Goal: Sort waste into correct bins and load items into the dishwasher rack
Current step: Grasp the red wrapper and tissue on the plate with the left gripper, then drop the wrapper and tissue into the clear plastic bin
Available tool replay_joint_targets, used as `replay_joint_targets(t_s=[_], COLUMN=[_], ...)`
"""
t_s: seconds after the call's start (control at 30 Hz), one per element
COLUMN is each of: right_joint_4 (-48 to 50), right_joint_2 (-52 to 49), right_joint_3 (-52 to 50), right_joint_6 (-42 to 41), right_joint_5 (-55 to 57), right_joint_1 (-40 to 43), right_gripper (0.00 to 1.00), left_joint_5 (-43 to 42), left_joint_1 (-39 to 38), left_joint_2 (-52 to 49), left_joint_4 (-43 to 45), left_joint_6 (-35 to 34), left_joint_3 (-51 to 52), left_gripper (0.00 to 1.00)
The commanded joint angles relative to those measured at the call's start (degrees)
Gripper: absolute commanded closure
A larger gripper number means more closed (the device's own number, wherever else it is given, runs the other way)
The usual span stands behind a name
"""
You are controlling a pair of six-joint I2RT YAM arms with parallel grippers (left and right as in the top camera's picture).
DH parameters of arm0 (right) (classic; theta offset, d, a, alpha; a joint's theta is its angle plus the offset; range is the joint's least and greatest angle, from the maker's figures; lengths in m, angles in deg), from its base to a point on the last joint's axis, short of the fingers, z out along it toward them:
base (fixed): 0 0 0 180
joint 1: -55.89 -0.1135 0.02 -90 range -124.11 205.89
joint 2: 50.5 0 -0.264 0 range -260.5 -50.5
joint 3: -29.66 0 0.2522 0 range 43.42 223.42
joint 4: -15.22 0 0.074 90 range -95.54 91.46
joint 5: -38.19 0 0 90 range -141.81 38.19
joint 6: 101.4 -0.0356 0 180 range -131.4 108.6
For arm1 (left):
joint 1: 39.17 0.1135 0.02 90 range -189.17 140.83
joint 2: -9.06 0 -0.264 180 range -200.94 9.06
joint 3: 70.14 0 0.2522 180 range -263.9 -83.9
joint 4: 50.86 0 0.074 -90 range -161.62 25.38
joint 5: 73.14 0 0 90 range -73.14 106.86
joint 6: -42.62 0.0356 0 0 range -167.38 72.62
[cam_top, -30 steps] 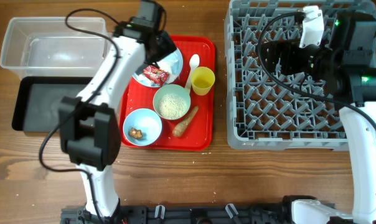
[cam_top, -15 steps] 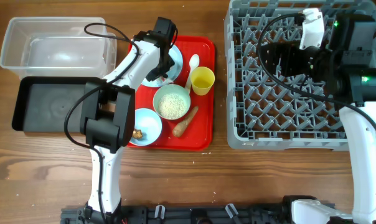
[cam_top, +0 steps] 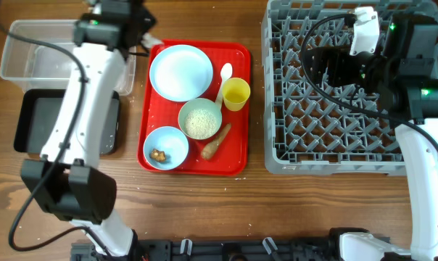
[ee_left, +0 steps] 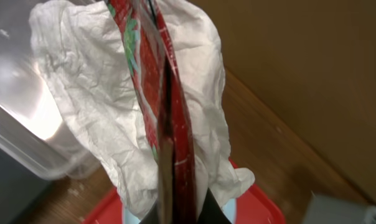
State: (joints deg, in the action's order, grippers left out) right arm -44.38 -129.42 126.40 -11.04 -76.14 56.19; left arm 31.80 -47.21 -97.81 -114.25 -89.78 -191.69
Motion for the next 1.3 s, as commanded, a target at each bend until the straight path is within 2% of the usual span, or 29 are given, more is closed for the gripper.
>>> replay_joint_targets(t_s=[0.0,0.03,0.13,0.2,0.23,0.33,0.5,0.6,0.67,0.8,0.9,1.03,1.13,1.27], right_joint_4=[-0.52,-0.79,-1.11,-1.40,-1.55,-1.55,-1.57,-1.53,-1.36,-1.42,-1.79,-2.91,-3.13,-4.00], right_joint_2=[-0.50,-0.48,-0.48,-0.48,-0.48,-0.50,-0.48,-0.50,-0.48,-0.48,-0.48,-0.48,-0.48,-0.50], right_joint_3=[1.11,1.11,1.11,1.11,1.11,1.11,1.11,1.11,1.11,1.11,1.11,1.11,1.11,1.11], right_joint_6=[1.01,1.01,0.94,0.94,0.94,0.94,0.96,0.94,0.50,0.52,0.55,0.76,0.76,0.79], right_joint_5=[0.55,0.55,0.55,0.55,0.55,0.55,0.52,0.52,0.52,0.52,0.55,0.57,0.57,0.57], right_joint_1=[-0.35,-0.33,-0.35,-0.35,-0.35,-0.35,-0.35,-0.35,-0.35,-0.35,-0.35,-0.33,-0.33,-0.33], right_gripper=[0.00,0.00,0.00,0.00,0.00,0.00,0.00,0.00,0.00,0.00,0.00,0.00,0.00,0.00], left_joint_5=[2.51,2.49,2.51,2.51,2.54,2.47,-3.91,-13.25,-14.32,-16.00,-15.80,-15.69,-15.58,-15.54], left_joint_1=[8.55,11.06,14.91,16.11,16.85,18.05,18.01,16.87,12.98,3.52,-5.53,-15.45,-19.61,-23.50], left_joint_2=[-4.48,-6.73,-13.42,-15.76,-16.33,-16.31,-9.18,-0.48,3.13,3.56,3.56,1.27,-0.98,-4.17], left_joint_4=[4.66,8.24,15.13,16.13,16.04,15.65,11.02,1.79,-7.63,-18.49,-20.15,-20.70,-20.28,-21.00], left_joint_6=[2.14,2.12,2.12,2.12,2.12,2.16,6.75,7.69,7.61,7.78,14.21,14.99,15.26,21.84], left_joint_3=[0.70,0.70,0.70,0.70,0.70,0.68,0.61,0.61,0.61,0.63,0.63,1.92,4.83,4.83], left_gripper=[0.96,0.94,0.74,0.46,0.38,0.00,0.00,0.00,0.00,0.00,0.04,0.04,0.04,0.05])
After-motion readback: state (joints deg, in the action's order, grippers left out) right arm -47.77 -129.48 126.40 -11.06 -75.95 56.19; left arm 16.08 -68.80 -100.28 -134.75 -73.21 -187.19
